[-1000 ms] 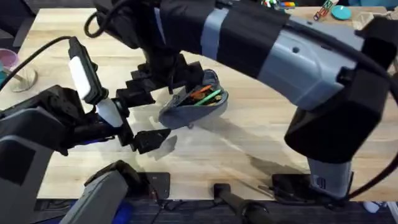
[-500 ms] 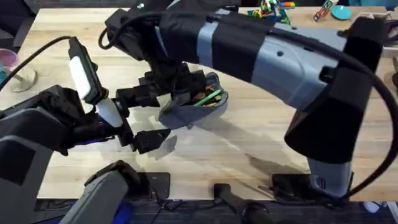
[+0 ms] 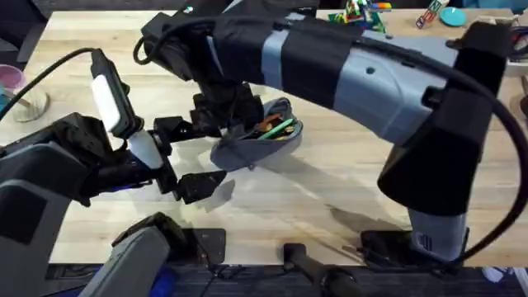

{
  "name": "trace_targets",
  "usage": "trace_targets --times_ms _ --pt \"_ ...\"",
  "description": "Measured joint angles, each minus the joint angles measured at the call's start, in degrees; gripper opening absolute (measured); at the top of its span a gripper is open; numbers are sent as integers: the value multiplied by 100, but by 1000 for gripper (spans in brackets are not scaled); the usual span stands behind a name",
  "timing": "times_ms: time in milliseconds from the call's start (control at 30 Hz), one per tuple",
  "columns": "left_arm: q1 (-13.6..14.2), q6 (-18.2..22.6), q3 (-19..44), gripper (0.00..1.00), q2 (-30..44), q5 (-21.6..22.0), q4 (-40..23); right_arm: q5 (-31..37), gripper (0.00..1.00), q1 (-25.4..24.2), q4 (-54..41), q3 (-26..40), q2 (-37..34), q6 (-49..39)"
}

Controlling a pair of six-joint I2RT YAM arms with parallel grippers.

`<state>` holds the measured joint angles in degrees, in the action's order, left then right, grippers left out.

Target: Unzip the bag, pick up the pens from the table one at a time and place them inside, then zip the bag closed.

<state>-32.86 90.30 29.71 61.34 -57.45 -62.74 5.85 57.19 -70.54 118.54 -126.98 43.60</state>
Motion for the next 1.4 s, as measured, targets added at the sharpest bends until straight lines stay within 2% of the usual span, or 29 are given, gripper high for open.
trace_targets --times_ms 67,133,200,467,1000,1400 --pt "0 0 0 995 0 0 -2 12 477 0 4 0 0 12" --pt "0 0 0 996 0 0 0 17 443 1 -1 0 0 12" --pt "0 0 0 995 0 0 0 19 279 2 -27 0 0 12" --pt "0 0 0 996 0 0 0 23 48 0 -143 0 0 15" --pt "0 0 0 995 0 0 0 195 34 2 -150 0 30 6" --pt "0 0 0 996 0 0 -2 287 34 2 -160 -7 401 -294"
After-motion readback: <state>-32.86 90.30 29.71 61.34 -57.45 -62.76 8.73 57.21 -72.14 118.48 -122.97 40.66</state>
